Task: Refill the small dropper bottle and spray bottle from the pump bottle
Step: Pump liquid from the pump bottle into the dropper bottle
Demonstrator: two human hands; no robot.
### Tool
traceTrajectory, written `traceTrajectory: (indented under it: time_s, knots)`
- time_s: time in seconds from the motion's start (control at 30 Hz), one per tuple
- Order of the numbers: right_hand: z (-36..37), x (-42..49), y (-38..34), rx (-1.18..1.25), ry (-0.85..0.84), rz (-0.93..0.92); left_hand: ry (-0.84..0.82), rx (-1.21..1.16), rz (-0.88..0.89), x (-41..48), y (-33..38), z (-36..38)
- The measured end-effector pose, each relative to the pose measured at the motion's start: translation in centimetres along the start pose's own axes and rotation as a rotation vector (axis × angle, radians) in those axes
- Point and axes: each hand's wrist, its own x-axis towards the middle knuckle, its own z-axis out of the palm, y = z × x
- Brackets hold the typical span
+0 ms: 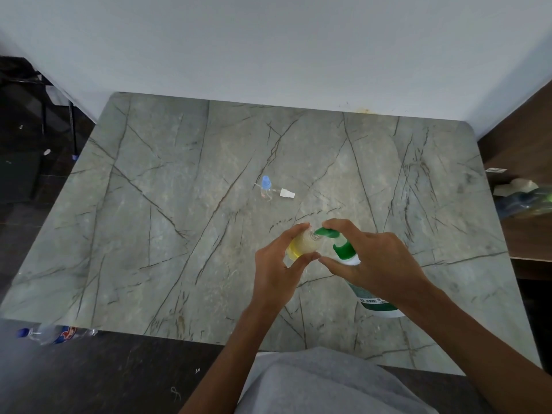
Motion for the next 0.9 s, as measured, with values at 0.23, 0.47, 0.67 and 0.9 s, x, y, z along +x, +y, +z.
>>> traceTrajectory:
  time_s: [0.23, 0.47, 0.67, 0.9]
  knots:
    - [0.27, -0.02, 0.08, 0.033, 0.016, 0.032, -0.01, 0.013, 0.012, -0.17, -0.31, 0.15]
    - [-0.23, 0.16, -0.08, -0.002, 0.001, -0.003, -0.003, 0.012, -0.011, -0.18, -0.2, 0.1]
    - [-0.34, -0.24, -0.25, 0.007, -0.032, 0.003, 0.001, 0.002, -0.015, -0.17, -0.18, -0.09]
    - [0.12, -0.4, -0.28, 0.056, 0.007, 0.029, 0.005, -0.01, -0.01, -0.27, -0.15, 0.01]
